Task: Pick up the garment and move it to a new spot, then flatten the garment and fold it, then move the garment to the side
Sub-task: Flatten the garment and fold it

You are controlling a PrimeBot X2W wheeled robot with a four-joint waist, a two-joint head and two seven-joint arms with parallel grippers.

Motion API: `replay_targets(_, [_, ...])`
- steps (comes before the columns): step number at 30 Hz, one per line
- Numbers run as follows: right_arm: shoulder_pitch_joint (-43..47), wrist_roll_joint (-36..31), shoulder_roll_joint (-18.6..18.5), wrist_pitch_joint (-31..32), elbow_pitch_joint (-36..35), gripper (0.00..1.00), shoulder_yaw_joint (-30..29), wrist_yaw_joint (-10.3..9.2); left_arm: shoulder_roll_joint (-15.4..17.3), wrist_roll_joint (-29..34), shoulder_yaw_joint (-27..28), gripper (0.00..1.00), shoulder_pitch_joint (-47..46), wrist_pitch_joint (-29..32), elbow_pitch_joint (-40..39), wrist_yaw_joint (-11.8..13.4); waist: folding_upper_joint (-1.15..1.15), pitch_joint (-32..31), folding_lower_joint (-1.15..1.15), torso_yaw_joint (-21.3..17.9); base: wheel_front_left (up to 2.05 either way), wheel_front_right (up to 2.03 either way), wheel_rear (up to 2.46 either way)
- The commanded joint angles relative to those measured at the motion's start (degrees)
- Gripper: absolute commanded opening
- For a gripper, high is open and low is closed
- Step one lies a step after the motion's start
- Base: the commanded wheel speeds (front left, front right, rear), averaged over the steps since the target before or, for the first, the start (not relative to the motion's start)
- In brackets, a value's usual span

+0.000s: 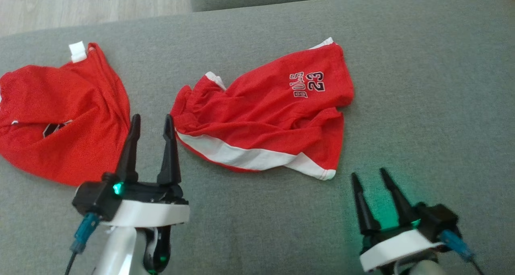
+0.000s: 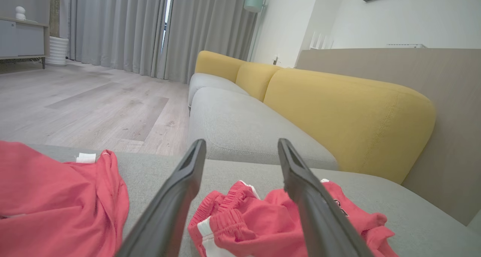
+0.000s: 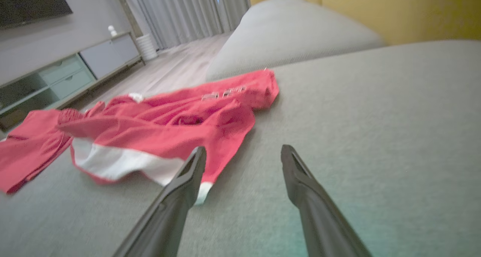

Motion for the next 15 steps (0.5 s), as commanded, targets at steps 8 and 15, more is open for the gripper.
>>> replay_targets(8, [-6.8,4.2,-0.2,5.6,6.9,1.00,6.7,-0.04,0.3,-0.5,-0.9,1.00,-2.5,-0.3,-0.8,-0.3,0.00,1.2,0.00,2.8,0.00,0.00,0.00])
replay_targets(15, [-9.8,11.4,-0.2,8.7,12.6,1.00,9.2,-0.04,0.3,-1.3,-1.6,1.00,-2.6,-0.3,-0.3,0.1,0.00,1.6,0.00,5.7,0.00,0.00,0.00])
